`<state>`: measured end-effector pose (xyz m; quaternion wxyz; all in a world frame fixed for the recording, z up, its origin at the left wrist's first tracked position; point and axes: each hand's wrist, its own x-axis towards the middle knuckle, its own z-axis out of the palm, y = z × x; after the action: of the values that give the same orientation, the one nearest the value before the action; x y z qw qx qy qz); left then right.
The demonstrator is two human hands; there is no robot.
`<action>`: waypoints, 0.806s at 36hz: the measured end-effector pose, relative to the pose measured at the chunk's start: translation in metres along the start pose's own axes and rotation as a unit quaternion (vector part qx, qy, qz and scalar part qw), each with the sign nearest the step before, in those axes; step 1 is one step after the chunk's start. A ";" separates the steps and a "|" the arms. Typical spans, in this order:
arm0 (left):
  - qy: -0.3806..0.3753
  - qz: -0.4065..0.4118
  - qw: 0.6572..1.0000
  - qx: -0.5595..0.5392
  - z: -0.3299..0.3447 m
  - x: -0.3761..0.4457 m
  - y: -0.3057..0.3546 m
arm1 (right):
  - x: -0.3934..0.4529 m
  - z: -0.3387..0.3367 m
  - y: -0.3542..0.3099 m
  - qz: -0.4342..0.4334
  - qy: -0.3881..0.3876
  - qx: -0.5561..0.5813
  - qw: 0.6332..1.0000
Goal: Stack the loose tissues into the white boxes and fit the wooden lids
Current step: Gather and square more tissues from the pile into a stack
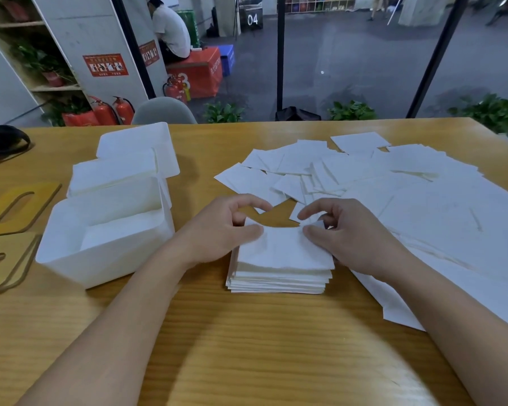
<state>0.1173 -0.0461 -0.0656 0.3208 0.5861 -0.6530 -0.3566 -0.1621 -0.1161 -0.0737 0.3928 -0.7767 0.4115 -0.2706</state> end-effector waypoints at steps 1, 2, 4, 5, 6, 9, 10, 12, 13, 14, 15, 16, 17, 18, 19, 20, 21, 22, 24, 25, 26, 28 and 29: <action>-0.010 -0.008 1.000 0.012 0.000 -0.001 0.000 | 0.000 0.002 0.001 -0.002 -0.006 -0.026 1.000; -0.016 -0.014 1.000 0.023 0.000 -0.001 -0.001 | 0.000 0.003 0.002 -0.004 -0.009 -0.051 0.999; -0.020 -0.020 0.999 0.044 0.002 0.000 -0.002 | -0.001 0.006 0.003 -0.007 -0.009 -0.093 0.996; -0.019 -0.021 0.998 0.054 0.002 0.000 -0.003 | -0.001 0.007 0.003 -0.010 -0.009 -0.104 0.994; -0.018 -0.020 0.998 0.063 0.002 0.000 -0.004 | -0.001 0.007 0.003 -0.012 -0.010 -0.109 0.994; 0.001 -0.013 0.997 0.077 0.002 0.002 -0.008 | -0.001 0.007 0.003 -0.013 -0.012 -0.112 0.994; 0.020 -0.010 0.997 0.080 0.003 0.003 -0.009 | -0.002 0.007 0.003 -0.014 -0.006 -0.111 0.994; 0.080 0.001 0.993 0.087 0.008 0.006 -0.013 | -0.002 0.006 0.003 -0.015 0.014 -0.107 0.994; 0.113 0.006 0.988 0.101 0.012 0.008 -0.014 | -0.002 0.006 0.002 -0.016 0.024 -0.103 0.994; 0.138 0.011 0.982 0.129 0.015 0.010 -0.014 | -0.002 0.005 0.002 -0.019 0.031 -0.102 0.994; 0.149 0.012 0.975 0.164 0.018 0.011 -0.014 | -0.002 0.005 0.001 -0.022 0.034 -0.105 0.994; 0.147 0.011 0.970 0.194 0.020 0.013 -0.015 | -0.002 0.005 0.001 -0.025 0.035 -0.110 0.993; 0.140 0.008 0.967 0.214 0.021 0.014 -0.015 | -0.002 0.005 0.000 -0.027 0.036 -0.113 0.993; 0.132 0.005 0.965 0.228 0.020 0.015 -0.016 | -0.002 0.005 0.000 -0.028 0.035 -0.112 0.993; 0.124 0.005 0.964 0.236 0.019 0.015 -0.016 | -0.002 0.006 -0.001 -0.028 0.034 -0.108 0.993; 0.116 0.006 0.964 0.241 0.019 0.015 -0.017 | -0.003 0.007 -0.001 -0.028 0.031 -0.105 0.994; 0.109 0.009 0.963 0.245 0.019 0.015 -0.017 | -0.003 0.008 -0.001 -0.029 0.028 -0.104 0.994; 0.106 0.013 0.962 0.250 0.019 0.014 -0.018 | -0.004 0.008 -0.001 -0.030 0.025 -0.105 0.994; 0.109 0.026 0.957 0.268 0.019 0.013 -0.017 | -0.004 0.009 -0.002 -0.030 0.019 -0.106 0.994; 0.110 0.032 0.954 0.278 0.018 0.013 -0.016 | -0.004 0.010 -0.002 -0.030 0.018 -0.107 0.994; 0.114 0.041 0.949 0.292 0.017 0.013 -0.015 | -0.004 0.010 -0.002 -0.030 0.017 -0.107 0.994; 0.125 0.052 0.941 0.311 0.018 0.014 -0.013 | -0.004 0.010 -0.002 -0.026 0.016 -0.106 0.994; 0.134 0.052 0.939 0.314 0.018 0.014 -0.012 | -0.004 0.010 -0.002 -0.025 0.017 -0.104 0.994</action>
<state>0.1070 -0.0590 -0.0852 0.2233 0.6648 -0.7120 -0.0348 -0.1560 -0.1084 -0.0783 0.2962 -0.8184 0.4245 -0.2495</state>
